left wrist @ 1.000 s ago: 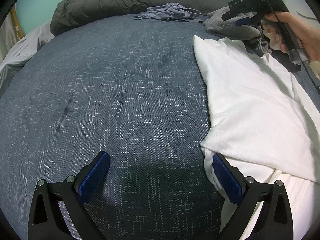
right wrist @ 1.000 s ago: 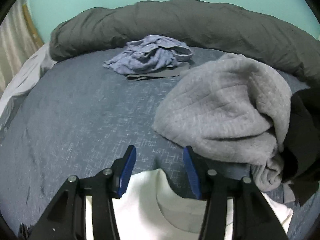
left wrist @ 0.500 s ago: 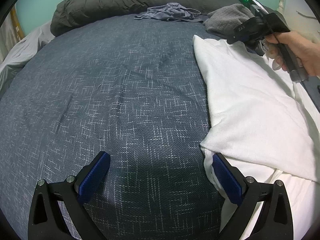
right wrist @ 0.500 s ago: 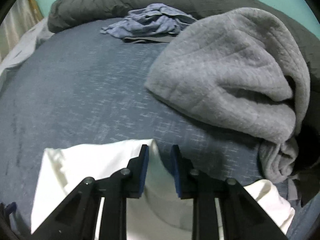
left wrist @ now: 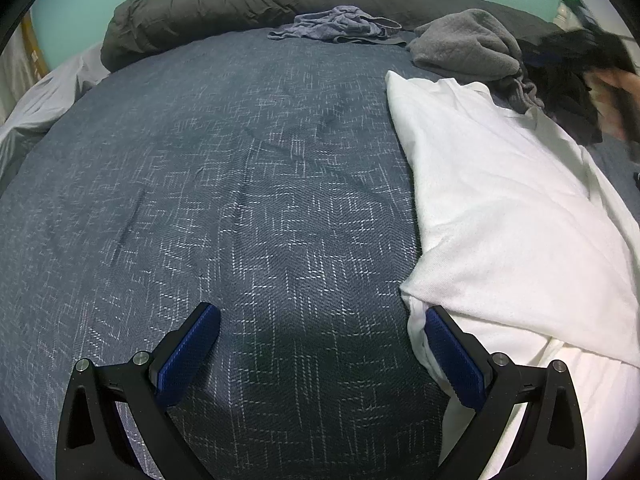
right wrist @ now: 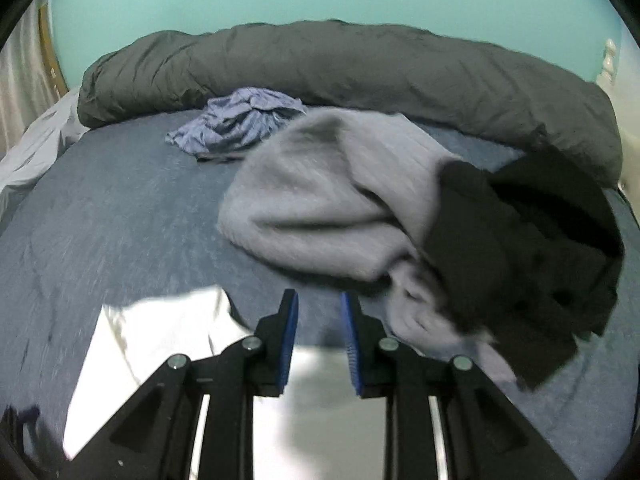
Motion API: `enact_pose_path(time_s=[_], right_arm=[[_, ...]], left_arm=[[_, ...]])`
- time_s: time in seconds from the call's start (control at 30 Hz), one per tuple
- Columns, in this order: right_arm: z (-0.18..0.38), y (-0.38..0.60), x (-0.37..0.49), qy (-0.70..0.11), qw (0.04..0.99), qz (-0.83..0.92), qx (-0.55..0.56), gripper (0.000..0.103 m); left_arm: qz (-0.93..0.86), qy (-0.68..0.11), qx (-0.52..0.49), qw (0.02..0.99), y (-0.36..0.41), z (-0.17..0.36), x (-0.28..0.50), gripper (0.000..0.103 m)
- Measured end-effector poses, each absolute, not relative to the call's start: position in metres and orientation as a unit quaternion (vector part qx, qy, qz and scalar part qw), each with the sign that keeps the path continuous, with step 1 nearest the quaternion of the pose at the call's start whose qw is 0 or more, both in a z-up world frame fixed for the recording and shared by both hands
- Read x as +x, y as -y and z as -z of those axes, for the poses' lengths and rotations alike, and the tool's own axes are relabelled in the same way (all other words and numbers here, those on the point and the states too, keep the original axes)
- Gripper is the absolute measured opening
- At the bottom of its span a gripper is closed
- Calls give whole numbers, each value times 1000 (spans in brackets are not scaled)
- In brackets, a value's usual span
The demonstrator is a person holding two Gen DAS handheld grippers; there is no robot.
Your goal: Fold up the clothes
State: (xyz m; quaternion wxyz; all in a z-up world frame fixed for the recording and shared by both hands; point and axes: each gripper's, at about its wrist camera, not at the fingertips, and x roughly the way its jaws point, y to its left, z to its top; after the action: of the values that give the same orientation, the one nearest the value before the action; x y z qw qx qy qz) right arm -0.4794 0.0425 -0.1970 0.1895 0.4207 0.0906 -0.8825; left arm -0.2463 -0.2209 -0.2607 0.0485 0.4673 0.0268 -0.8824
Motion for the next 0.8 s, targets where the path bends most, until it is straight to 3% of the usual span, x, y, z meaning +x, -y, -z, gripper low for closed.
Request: enact_pose_path(time_s=[0.33,0.8], right_arm=[[210,-131,-470,-76,163,866,466,22],[280,-83,-506,-165,200,843,472,22]], left_arm=[[882,-29,468,55,220,262,-246,103],[880,-27,471,53,224,262,-249,103]])
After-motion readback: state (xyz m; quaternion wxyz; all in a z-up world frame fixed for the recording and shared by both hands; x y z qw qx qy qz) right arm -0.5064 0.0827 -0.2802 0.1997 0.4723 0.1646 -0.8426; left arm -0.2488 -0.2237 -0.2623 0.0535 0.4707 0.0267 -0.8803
